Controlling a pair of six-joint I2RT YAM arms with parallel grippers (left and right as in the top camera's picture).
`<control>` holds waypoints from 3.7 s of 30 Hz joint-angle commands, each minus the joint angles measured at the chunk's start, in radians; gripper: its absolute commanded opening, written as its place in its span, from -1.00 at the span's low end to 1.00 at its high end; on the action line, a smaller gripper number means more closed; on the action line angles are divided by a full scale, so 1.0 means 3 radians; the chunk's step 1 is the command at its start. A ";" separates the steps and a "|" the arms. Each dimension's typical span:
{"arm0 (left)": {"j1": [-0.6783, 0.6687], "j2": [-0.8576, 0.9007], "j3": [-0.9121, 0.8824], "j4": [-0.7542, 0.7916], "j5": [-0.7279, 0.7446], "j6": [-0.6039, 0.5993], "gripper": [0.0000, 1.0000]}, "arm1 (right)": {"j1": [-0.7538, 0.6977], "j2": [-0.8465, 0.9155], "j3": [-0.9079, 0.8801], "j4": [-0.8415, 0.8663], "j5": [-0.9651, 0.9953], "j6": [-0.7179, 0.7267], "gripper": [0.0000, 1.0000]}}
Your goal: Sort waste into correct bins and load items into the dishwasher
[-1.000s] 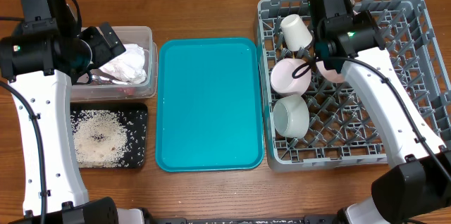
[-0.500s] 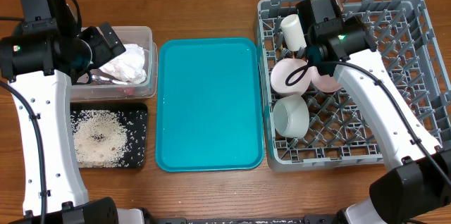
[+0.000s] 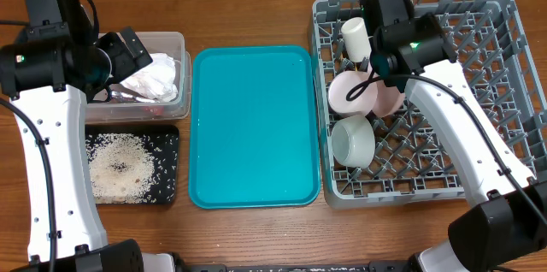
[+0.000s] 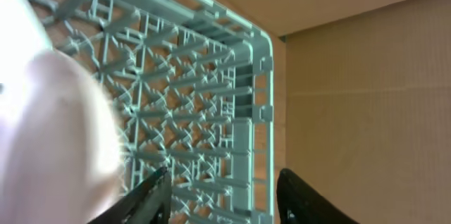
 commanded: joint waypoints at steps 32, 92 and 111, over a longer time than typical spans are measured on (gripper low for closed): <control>-0.0001 0.0000 0.0053 0.0001 -0.0023 0.0042 1.00 | 0.0351 -0.0005 -0.0011 0.0417 -0.3522 0.0409 1.00; -0.0001 0.0000 0.0053 0.0001 -0.0023 0.0042 1.00 | -0.0576 -0.5711 -0.5172 0.3413 -0.3346 0.1408 1.00; -0.0001 0.0000 0.0053 0.0001 -0.0023 0.0042 0.99 | -0.1144 -0.5711 -0.5330 0.2907 -0.3375 0.1367 1.00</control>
